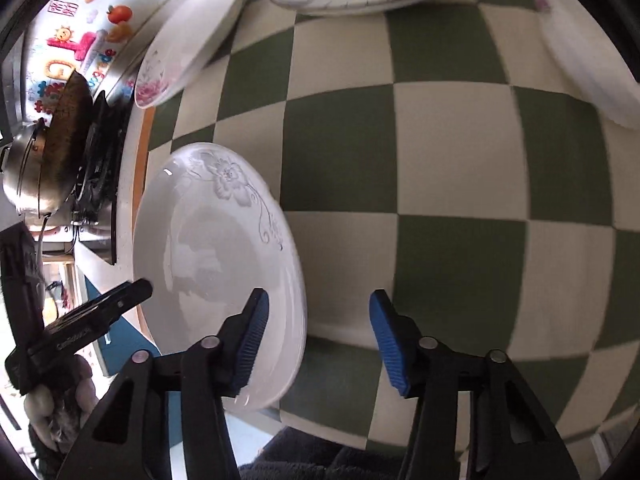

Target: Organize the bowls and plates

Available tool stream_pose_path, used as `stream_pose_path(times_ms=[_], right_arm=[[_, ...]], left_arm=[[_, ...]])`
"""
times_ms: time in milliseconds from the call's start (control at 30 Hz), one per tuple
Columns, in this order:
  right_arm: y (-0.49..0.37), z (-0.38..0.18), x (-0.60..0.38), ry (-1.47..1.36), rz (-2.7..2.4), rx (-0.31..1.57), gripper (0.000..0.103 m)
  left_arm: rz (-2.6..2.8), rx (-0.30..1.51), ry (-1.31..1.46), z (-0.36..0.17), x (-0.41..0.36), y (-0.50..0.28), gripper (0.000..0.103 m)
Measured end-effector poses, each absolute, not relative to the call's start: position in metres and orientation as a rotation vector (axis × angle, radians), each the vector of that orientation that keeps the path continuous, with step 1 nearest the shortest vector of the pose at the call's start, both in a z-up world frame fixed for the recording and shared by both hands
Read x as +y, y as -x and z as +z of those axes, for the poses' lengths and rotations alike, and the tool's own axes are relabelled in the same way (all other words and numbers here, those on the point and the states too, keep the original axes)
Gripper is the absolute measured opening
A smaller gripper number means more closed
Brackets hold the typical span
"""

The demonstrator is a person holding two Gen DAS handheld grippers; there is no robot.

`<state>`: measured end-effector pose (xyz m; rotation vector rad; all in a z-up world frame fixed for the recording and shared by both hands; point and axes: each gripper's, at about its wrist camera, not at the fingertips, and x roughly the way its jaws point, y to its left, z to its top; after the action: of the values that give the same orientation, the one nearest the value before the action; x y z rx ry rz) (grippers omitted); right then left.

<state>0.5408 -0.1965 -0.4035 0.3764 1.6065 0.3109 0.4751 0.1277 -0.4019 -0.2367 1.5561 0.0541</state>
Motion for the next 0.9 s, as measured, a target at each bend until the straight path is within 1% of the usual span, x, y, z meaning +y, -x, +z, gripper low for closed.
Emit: stream_pose_path(times_ms=[100,167,200,233,433,533,900], right_arm=[[-0.553,-0.414,-0.193,-0.387,0.341,1.624,0.042],[-0.558,-0.420,-0.188,-0.399,0.370,1.647,0.024],[-0.558,-0.422,-0.184,-0.400,0.380,1.659,0.017],[-0.558,-0.424,-0.179,-0.394,0.388,1.663,0.014],[-0.550,-0.410,-0.178,-0.374,0.363,1.588,0.015],[-0.545,-0.399,-0.187,-0.375,0.342,1.552,0.015],[-0.530,-0.361,-0.255,-0.398,0.250,1.436,0.015]], left_arm=[[0.032,1.575,0.258,-0.409,0.126,-0.477,0.039],[0.027,1.569,0.246,-0.410,0.125,-0.476,0.038],[0.030,1.561,0.246,-0.408,0.124,-0.476,0.037],[0.029,1.557,0.250,-0.408,0.124,-0.475,0.037],[0.001,1.539,0.217,-0.396,0.111,-0.473,0.037],[-0.018,1.522,0.185,-0.392,0.091,-0.473,0.037],[-0.132,1.485,0.122,-0.376,0.016,-0.493,0.037]])
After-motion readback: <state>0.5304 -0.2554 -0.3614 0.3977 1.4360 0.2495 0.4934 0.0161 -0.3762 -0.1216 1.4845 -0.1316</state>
